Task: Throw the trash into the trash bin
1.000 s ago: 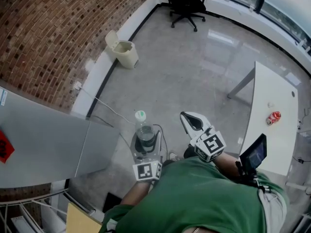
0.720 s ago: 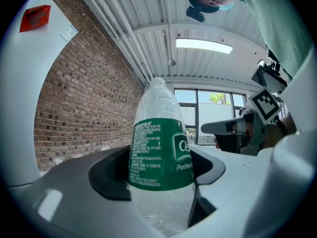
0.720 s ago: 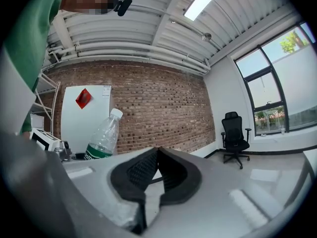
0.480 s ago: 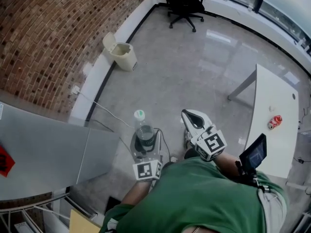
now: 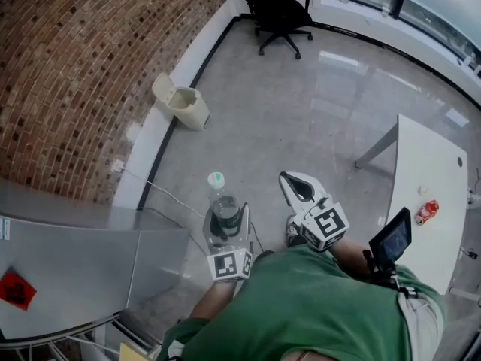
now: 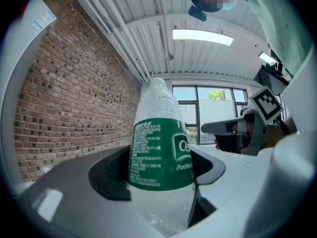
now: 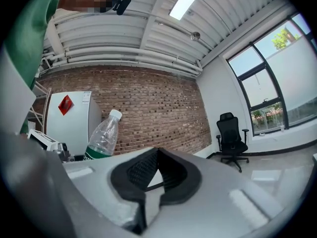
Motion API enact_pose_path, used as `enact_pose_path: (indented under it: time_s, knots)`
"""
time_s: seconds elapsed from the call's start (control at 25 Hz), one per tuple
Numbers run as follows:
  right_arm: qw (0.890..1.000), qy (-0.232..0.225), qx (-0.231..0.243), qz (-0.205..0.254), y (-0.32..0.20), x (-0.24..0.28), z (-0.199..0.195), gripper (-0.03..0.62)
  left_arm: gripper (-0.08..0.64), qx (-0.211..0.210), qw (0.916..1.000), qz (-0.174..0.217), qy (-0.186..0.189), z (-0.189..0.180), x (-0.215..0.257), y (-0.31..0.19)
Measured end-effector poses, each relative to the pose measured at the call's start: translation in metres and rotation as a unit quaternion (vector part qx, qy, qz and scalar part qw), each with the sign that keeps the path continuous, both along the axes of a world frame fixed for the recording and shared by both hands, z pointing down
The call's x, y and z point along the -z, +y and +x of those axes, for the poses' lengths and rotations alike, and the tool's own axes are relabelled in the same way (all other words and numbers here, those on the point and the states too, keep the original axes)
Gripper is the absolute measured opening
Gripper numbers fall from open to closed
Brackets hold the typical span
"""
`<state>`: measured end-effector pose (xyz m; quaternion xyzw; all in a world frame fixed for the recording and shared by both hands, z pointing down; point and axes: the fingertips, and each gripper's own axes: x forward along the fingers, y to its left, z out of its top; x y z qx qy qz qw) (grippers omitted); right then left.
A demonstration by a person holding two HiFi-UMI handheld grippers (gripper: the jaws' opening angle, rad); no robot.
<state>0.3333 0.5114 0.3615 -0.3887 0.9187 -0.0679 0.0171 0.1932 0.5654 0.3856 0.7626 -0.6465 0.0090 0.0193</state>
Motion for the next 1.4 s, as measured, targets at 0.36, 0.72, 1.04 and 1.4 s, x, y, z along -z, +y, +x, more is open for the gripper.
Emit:
enact_pose_path:
  time_s: [0.36,0.72,1.04,1.4]
  knots:
    - [1.000,-0.009,-0.018,-0.007,-0.078,-0.006,0.058,0.003,0.333,-0.017,0.9998,0.001,-0.007,0.057,0.000,-0.086]
    - [0.999,-0.014,-0.036,-0.027,-0.126,-0.012,0.075,0.003,0.333,-0.038,0.9991,-0.013,-0.013,0.073,0.001,-0.138]
    - [0.999,-0.001,-0.037,-0.022,-0.200,-0.008,0.048,0.003,0.333,-0.042,0.9990,-0.011,-0.007,0.045,0.001,-0.212]
    - [1.000,0.005,-0.019,-0.002,-0.292,0.010,-0.019,0.003,0.333,-0.023,0.9997,0.006,0.006,-0.015,0.007,-0.299]
